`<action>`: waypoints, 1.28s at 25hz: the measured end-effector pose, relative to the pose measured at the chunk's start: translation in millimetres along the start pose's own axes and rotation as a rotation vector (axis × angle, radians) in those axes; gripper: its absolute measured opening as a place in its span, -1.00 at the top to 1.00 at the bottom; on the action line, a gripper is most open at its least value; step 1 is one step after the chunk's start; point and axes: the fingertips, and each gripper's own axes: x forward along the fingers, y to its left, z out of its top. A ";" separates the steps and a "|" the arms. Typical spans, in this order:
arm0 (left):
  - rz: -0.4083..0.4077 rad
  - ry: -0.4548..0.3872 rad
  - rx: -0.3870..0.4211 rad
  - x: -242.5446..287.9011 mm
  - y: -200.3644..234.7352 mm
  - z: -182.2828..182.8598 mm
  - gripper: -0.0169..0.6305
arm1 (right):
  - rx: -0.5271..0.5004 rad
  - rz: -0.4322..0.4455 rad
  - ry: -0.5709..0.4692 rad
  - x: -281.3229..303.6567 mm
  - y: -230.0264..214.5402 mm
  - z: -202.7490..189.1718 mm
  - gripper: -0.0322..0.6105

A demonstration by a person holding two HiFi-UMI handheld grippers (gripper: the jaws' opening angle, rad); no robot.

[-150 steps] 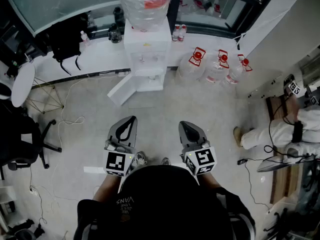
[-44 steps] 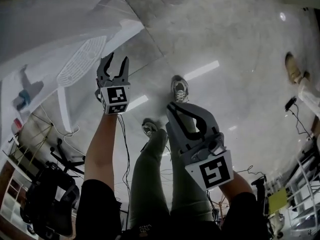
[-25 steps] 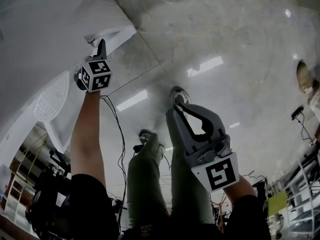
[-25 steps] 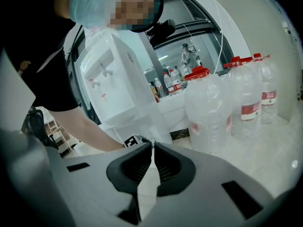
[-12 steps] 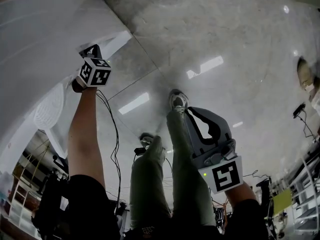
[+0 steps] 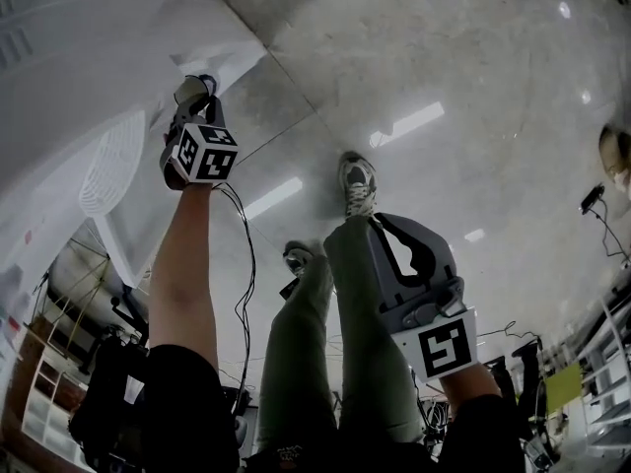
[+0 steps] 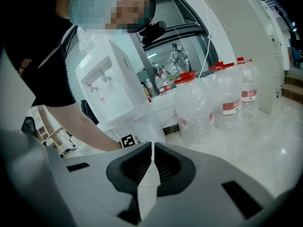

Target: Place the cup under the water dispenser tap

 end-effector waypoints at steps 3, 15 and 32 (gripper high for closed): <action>-0.037 -0.020 0.020 -34.8 -24.7 -4.2 0.79 | 0.005 -0.008 -0.021 -17.7 23.3 14.4 0.76; -0.160 -0.144 0.097 -221.5 -74.0 -1.8 0.79 | 0.015 -0.008 -0.109 -98.1 137.4 98.9 0.76; -0.121 -0.219 0.200 -403.5 16.0 44.2 0.79 | -0.093 0.115 -0.131 -136.9 197.2 222.7 0.76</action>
